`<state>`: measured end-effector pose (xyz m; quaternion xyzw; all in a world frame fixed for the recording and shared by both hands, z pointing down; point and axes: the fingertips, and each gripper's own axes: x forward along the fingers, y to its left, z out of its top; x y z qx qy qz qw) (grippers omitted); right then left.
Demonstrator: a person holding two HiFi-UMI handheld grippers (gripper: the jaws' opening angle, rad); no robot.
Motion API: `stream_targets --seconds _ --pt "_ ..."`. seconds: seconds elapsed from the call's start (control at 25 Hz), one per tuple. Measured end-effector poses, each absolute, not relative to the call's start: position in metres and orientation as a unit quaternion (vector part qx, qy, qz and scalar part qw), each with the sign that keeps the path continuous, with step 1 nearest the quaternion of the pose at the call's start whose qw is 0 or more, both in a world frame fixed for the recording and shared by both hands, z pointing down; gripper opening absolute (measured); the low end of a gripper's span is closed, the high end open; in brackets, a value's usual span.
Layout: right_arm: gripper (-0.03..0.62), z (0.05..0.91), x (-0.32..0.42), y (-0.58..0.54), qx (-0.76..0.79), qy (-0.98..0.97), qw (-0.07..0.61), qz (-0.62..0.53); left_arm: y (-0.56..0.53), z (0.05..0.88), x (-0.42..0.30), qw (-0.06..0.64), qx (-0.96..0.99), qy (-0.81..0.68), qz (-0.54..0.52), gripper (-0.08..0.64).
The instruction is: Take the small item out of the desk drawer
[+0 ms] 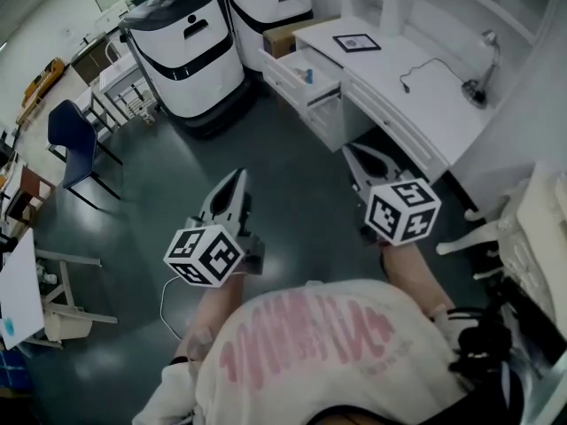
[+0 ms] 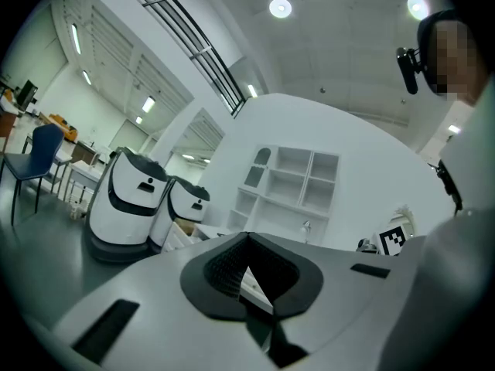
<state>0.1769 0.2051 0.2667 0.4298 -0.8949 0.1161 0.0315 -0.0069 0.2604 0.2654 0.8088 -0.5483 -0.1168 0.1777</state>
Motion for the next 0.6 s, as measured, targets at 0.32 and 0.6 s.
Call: stream_targets --seconds 0.32,0.6 --pt "0.017 0.291 0.173 0.117 0.416 -0.898 0.048 0.135 0.179 0.288 -0.007 0.2 0.795 -0.559 -0.121 0.029" --pt "0.017 0.32 0.164 0.042 0.426 -0.888 0.061 0.161 0.098 0.309 -0.013 0.217 0.803 -0.543 -0.115 0.029"
